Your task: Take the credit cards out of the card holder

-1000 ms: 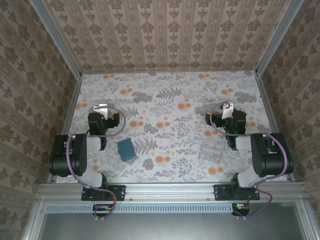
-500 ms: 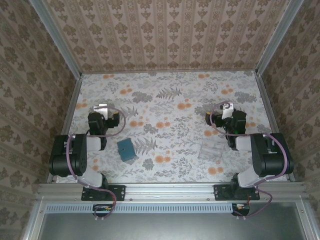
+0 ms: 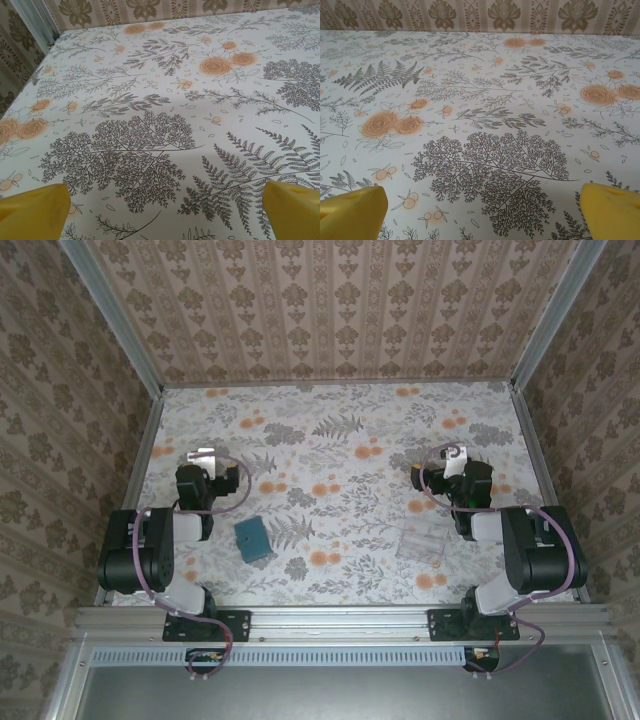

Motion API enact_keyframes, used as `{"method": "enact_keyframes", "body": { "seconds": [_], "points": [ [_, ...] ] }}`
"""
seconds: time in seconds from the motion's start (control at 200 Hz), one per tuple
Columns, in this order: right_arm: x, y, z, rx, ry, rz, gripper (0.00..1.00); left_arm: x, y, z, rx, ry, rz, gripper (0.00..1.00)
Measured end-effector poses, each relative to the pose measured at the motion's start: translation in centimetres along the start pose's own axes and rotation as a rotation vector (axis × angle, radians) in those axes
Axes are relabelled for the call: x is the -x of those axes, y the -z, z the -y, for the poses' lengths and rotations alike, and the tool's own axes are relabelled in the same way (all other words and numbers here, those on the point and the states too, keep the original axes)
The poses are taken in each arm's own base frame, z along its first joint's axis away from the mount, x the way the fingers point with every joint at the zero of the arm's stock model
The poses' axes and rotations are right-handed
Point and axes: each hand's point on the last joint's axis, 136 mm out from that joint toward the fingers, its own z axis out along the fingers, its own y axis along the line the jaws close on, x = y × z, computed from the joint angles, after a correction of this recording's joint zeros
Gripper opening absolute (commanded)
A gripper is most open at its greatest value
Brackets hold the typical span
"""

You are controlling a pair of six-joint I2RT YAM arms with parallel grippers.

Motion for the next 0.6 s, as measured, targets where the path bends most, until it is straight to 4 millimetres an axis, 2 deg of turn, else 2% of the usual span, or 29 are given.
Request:
{"method": "enact_keyframes", "body": {
  "seconds": [0.46, 0.6],
  "points": [
    [-0.1, 0.0, 1.0, -0.061, -0.021, -0.002, 1.0, 0.0, 0.1, -0.1, 0.009, -0.001, -0.003, 1.0],
    [-0.2, 0.4, 1.6, -0.101, -0.035, -0.023, 1.0, 1.1, 0.9, -0.1, 0.024, -0.006, 0.008, 1.0]
  ]
}}
